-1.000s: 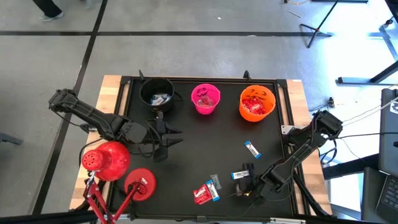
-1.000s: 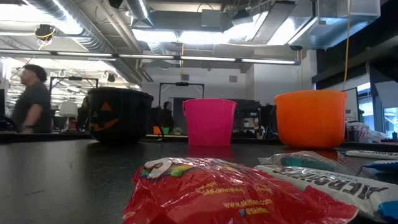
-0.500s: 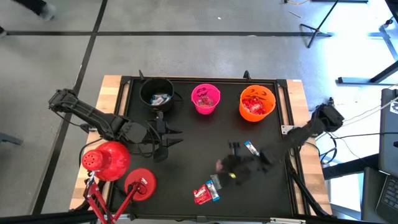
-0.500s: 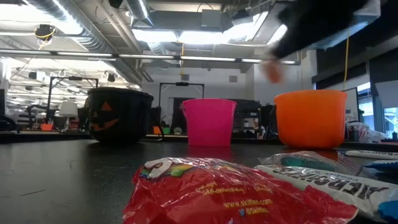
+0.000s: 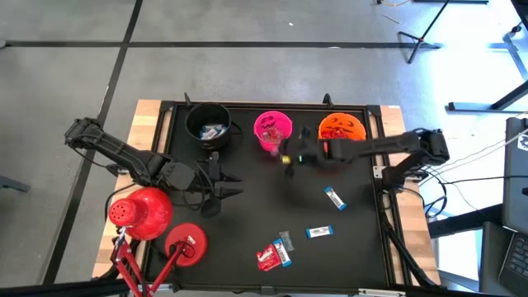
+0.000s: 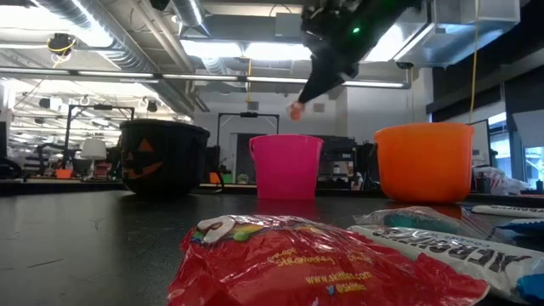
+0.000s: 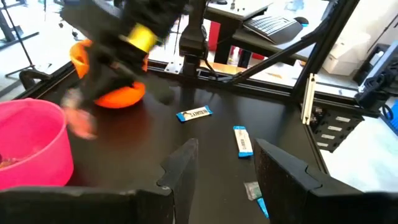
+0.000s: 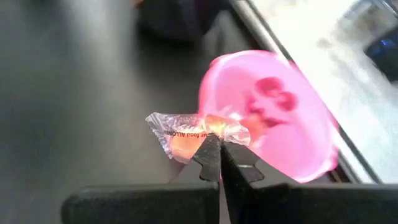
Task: Organize candy in baskets
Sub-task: Put the transparent candy into the pink bucket
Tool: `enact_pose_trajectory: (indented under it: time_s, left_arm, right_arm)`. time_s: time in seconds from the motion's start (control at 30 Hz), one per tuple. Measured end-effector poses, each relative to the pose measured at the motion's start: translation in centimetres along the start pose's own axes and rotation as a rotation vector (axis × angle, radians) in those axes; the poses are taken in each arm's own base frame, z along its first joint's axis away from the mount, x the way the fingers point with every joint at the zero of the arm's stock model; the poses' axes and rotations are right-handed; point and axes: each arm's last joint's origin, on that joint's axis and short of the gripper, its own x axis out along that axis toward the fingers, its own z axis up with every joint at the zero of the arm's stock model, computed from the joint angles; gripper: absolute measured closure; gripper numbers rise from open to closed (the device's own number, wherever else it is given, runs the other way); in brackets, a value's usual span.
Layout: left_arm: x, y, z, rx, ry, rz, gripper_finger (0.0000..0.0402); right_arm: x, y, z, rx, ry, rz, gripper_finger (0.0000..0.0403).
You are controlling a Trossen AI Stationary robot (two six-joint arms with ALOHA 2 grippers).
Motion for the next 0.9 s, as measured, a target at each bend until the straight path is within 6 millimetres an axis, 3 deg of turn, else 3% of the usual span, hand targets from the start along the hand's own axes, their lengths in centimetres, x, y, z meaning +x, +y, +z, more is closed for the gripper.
enact_pose_trajectory:
  time_s: [0.17,0.33,0.5,0.77,0.9]
  left_arm:
    - [0.0,0.0,0.0,0.0,0.0,0.0,0.0255]
    - [0.0,0.0,0.0,0.001,0.001,0.002,0.0255]
    - [0.0,0.0,0.0,0.007,0.003,0.004,0.0255]
    - [0.0,0.1,0.0,0.036,-0.009,0.035,0.0255]
    - [0.0,0.1,-0.1,0.029,0.002,0.038,0.0255]
  right_arm:
    - [1.8,-4.7,1.1,0.144,-0.058,-0.004,0.0402]
    - [3.3,-7.7,0.8,0.281,-0.054,-0.013,0.0402]
    - [4.1,-8.2,0.4,0.295,-0.042,-0.004,0.0368]
    - [3.9,-8.3,0.4,0.29,-0.04,-0.033,0.0239]
    - [2.7,-8.3,0.9,0.295,-0.074,0.068,0.0198]
